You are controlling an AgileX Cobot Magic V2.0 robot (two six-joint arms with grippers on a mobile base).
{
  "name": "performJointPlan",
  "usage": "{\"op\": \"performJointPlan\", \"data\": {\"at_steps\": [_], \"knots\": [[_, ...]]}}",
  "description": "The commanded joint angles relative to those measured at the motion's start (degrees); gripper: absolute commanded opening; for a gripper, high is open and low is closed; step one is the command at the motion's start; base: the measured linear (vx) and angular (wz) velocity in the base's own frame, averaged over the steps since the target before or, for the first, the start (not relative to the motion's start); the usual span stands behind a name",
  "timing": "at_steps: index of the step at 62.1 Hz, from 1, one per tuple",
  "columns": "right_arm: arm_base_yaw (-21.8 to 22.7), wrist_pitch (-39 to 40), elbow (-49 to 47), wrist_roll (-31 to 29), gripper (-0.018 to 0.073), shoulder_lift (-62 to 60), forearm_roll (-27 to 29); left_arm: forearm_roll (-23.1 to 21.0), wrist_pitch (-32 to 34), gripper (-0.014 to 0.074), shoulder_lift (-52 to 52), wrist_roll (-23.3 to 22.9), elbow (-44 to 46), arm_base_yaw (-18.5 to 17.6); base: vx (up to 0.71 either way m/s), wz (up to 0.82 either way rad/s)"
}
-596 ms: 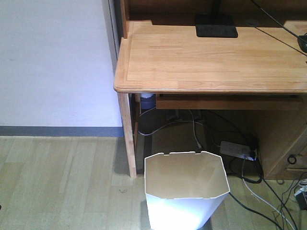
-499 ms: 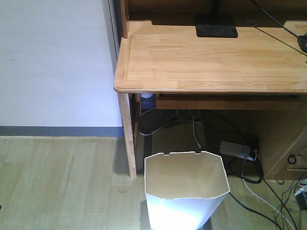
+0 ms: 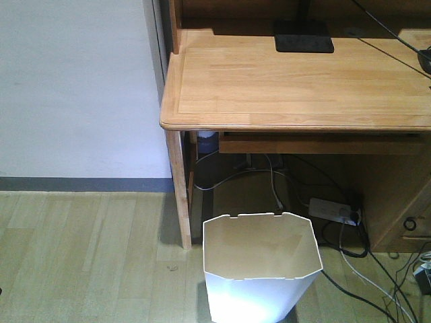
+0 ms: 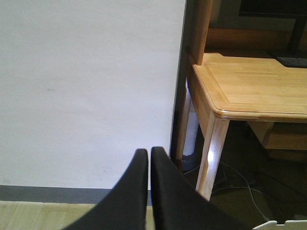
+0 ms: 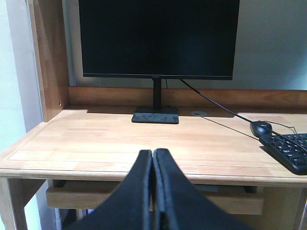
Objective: Move trash bin to bedside with robot
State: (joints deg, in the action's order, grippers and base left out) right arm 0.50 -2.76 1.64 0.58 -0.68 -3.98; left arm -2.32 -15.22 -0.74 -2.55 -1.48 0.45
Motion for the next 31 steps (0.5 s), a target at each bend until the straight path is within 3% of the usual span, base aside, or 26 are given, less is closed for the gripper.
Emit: {"op": "performJointPlan", "data": {"at_steps": [1, 31], "knots": [[0.0, 4.2, 0.4, 0.0, -0.0009, -0.7, -0.9, -0.3, 3.8, -0.0006, -0.8, -0.3, -1.1, 0.0, 0.00, 0.00], [0.0, 6.3, 0.4, -0.1, -0.0009, -0.7, -0.9, -0.3, 3.8, -0.0006, -0.8, -0.3, -1.1, 0.0, 0.00, 0.00]]}}
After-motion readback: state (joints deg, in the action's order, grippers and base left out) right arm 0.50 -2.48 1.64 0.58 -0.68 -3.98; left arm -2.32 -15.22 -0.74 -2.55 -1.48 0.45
